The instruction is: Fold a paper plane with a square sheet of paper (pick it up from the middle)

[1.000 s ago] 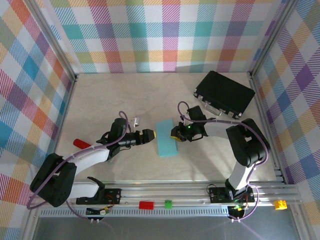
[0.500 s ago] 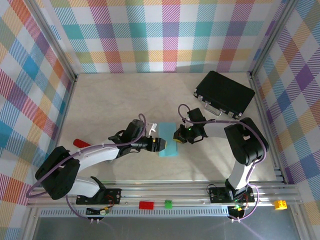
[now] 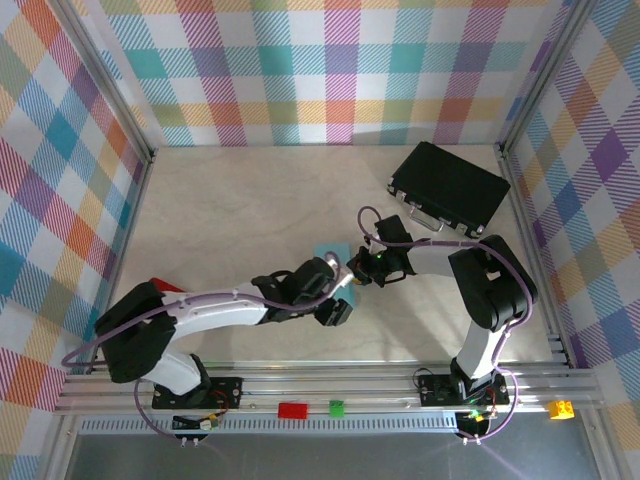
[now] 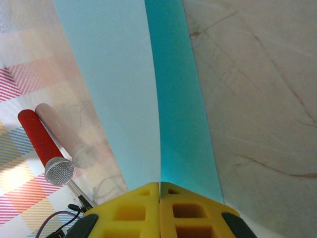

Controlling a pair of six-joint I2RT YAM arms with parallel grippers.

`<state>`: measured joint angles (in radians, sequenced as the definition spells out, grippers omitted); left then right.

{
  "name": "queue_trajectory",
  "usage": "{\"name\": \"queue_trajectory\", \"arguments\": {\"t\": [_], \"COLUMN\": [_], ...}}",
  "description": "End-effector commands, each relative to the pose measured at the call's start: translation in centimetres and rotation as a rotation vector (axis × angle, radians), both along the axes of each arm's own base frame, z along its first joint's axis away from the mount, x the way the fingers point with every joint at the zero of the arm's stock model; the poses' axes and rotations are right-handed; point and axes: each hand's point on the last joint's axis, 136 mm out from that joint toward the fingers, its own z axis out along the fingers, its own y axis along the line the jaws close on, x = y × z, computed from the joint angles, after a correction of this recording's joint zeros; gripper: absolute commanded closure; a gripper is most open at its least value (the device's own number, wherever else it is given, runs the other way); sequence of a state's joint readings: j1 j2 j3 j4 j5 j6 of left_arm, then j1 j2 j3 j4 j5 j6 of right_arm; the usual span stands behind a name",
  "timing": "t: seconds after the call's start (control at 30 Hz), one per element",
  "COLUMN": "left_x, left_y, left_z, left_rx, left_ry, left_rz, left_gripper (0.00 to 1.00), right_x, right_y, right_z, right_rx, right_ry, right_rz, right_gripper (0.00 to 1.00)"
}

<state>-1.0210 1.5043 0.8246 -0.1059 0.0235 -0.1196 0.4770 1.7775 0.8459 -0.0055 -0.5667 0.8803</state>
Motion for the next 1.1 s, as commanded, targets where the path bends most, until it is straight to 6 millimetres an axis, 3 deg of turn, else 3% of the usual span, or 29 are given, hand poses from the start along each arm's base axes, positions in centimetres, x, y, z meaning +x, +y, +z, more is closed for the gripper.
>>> {"name": "queue_trajectory", "arguments": {"t": [0.0,0.23,0.63,1.07], "left_x": [0.3,0.7,2.3,2.2], "left_y": [0.0,-1.3,-0.5,-0.8], "left_z": [-1.0,-2.3,-2.7,-2.5], "left_rx": [0.143,0.307,0.445,0.420], "left_ry": [-0.107,-0.273,-0.423,-0.420], "left_rz": [-0.027,-0.035,0.016,0.017], "left_gripper": [0.35,0.25,0.33,0.68], "right_x": [0.1,0.3,0.3,0.4], "right_y": [0.3,0.6,0.6,0.5], "right_z": [1.2,1.7,1.7,1.5], "right_rx": [0.041,0.059,0.057,0.044], "right_ry": [0.000,0.004,0.008,0.014], "right_rz": [-0.007,-0.007,-0.005,-0.011], "right_gripper": [0.92,0.92,0.92,0.85]}}
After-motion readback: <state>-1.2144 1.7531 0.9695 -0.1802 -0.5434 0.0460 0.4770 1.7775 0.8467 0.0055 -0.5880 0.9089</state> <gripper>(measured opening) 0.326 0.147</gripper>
